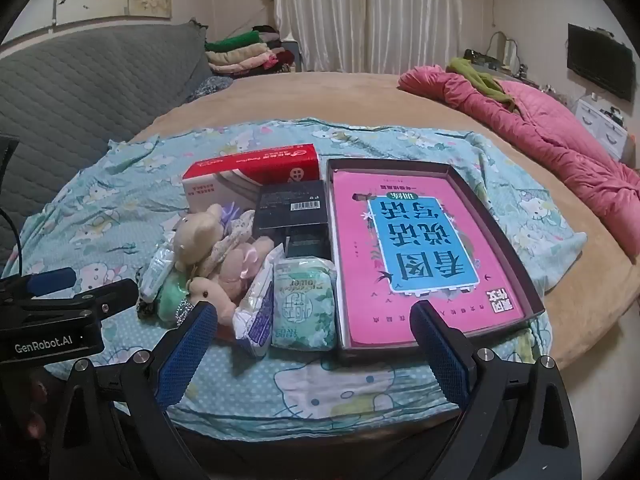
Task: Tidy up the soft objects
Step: 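Move both tools toward the pile of soft items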
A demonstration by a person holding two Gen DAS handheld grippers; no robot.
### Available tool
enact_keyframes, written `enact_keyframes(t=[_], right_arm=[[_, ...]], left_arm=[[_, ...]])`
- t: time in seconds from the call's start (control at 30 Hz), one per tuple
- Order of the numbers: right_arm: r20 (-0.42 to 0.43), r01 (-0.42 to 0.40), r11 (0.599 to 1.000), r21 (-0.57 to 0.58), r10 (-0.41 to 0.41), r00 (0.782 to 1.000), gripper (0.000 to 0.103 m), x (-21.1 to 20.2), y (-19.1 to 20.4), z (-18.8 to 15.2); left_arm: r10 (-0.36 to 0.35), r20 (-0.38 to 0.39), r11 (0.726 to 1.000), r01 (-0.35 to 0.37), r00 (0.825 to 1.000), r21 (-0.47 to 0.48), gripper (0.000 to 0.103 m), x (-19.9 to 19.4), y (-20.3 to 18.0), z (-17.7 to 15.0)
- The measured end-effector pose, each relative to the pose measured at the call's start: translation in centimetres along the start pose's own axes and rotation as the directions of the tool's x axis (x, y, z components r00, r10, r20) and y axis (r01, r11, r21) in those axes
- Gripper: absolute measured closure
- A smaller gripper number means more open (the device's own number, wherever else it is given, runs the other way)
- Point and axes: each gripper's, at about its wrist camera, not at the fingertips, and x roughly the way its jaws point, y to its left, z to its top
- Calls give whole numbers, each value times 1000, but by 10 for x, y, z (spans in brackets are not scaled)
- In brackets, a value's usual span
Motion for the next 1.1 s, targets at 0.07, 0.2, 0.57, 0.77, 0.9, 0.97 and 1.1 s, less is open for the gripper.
enact_keyframes(t=[0.07,0.2,0.57,0.77,0.9,0.97,1.1], right_arm=[[-2,0,1000,2,0,1000,6,0,0,0],[-2,0,1000,2,0,1000,6,0,1,0],[1,-2,1000,0,2,1000,6,0,2,0],[7,-10,1000,-14,10,1000,6,-1,3,0],[22,-14,999,-35,14,1000,6,1,6,2],[39,-19,999,-46,21,999,6,2,9,4],[77,-42,997,-65,47,996,6,7,15,13]], left_arm=[[-6,-2,1000,6,1000,-2,2,0,1,0],[-12,-5,1000,12,1000,-18,2,1,4,1],[-48,-14,997,47,999,-60,2,6,15,2],[-70,-26,994,67,997,-89,2,13,25,5],[-109,-40,990,105,993,-95,2,21,30,7],[-129,-48,988,124,990,-94,3,28,32,10],[-163,-68,982,155,984,-110,6,43,39,15]])
